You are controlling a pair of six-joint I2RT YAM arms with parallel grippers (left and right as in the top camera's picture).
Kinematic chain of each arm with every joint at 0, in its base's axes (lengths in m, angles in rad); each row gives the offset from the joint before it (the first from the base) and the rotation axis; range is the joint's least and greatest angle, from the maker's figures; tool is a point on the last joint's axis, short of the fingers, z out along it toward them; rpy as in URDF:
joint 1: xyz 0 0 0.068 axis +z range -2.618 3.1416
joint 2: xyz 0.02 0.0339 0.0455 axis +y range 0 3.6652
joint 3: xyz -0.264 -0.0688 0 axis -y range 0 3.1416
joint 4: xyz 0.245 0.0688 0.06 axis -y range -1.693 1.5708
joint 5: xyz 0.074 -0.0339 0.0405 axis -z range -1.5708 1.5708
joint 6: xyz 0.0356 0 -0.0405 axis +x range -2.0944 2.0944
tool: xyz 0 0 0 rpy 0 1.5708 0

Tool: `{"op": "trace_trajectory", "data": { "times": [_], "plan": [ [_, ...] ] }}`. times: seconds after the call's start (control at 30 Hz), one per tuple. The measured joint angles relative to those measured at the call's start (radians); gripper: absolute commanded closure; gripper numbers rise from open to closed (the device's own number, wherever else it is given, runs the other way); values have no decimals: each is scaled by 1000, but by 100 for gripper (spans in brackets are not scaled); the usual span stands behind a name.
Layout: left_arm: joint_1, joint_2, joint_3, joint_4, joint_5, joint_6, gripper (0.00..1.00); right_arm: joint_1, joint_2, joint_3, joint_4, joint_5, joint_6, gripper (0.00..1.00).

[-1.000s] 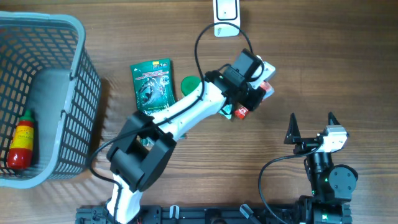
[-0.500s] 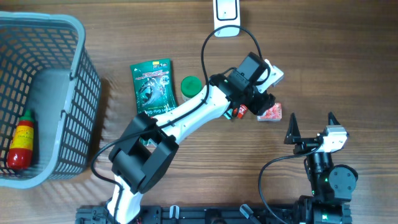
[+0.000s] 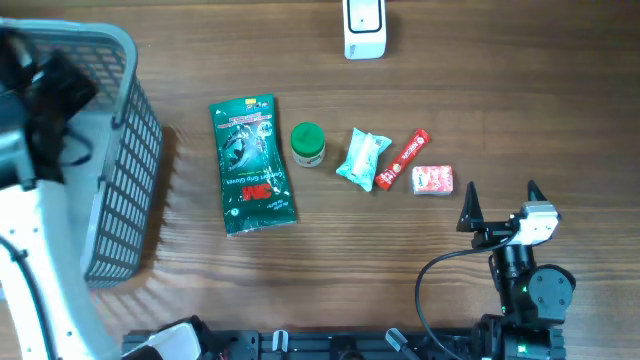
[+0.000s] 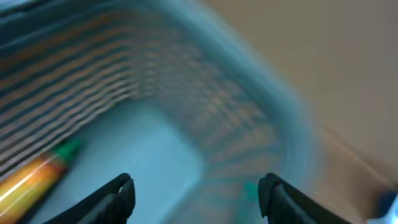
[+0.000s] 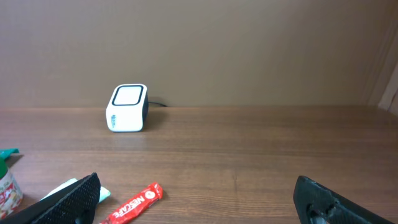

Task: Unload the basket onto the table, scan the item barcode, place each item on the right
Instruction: 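Grasp the red sriracha bottle in the basket with the left gripper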

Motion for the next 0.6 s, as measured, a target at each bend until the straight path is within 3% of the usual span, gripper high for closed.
{"op": "trace_trajectory", "data": {
  "times": [0.1, 0.2, 0.3, 0.47, 0.6],
  "plan": [
    [259, 19, -58, -66, -21, -97, 32, 0, 0, 0, 0, 0, 0, 0],
    [342, 21, -179, -13, -61, -121, 28, 0, 0, 0, 0, 0, 0, 0],
    [404, 38, -375, 163, -150, -111, 29, 0, 0, 0, 0, 0, 0, 0],
    [429, 174, -488, 376, -181, 108, 21, 0, 0, 0, 0, 0, 0, 0],
    [430, 293, -489, 413, -189, 428, 17, 0, 0, 0, 0, 0, 0, 0]
  ]
}}
